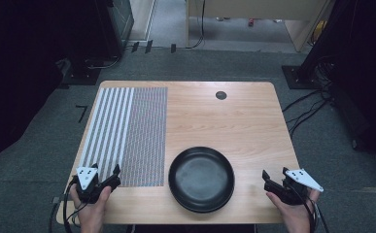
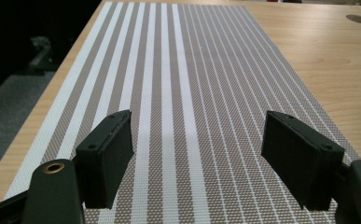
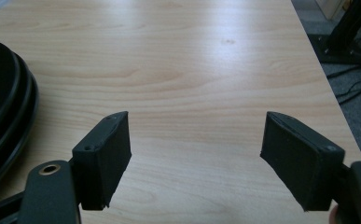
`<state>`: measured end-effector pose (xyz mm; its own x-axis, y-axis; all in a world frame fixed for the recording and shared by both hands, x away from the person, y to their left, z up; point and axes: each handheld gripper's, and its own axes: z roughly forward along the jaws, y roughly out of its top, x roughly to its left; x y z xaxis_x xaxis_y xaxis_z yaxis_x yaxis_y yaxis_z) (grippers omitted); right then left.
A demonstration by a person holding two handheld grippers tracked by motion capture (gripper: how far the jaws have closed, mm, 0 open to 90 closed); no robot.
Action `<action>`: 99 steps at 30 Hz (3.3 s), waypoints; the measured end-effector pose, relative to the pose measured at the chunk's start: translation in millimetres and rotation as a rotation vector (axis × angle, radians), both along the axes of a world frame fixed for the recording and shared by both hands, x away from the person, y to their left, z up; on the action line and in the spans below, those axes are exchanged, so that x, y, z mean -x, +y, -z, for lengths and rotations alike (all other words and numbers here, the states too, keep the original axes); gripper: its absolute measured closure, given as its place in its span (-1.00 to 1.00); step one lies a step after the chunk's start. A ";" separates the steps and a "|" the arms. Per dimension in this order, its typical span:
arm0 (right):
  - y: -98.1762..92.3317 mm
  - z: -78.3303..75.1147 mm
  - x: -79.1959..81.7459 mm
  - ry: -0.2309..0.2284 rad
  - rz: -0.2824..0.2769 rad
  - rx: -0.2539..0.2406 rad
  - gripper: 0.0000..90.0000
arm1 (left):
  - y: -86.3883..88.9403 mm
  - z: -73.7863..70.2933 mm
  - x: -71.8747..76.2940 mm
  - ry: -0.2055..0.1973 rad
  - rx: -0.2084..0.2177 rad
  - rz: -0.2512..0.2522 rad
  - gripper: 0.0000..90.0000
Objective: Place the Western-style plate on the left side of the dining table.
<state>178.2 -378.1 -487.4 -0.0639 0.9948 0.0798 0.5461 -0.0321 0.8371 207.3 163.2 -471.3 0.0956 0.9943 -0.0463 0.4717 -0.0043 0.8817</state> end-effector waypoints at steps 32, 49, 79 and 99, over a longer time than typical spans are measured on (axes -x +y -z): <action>28.7 -12.2 7.3 -0.109 -0.077 -0.080 0.10 | -58.3 -12.5 -2.9 -0.024 0.030 0.138 -0.48; 37.3 -12.1 1.3 -0.113 -0.115 -0.147 0.14 | -77.0 -12.0 -2.3 -0.029 0.028 0.184 -0.49; 65.1 -4.9 -24.0 -0.002 -0.189 -0.276 0.53 | -126.3 -1.1 -4.5 0.003 0.037 0.311 -0.44; 72.0 4.7 -20.9 0.040 -0.226 -0.321 0.78 | -128.7 18.6 -0.1 0.089 0.108 0.337 0.09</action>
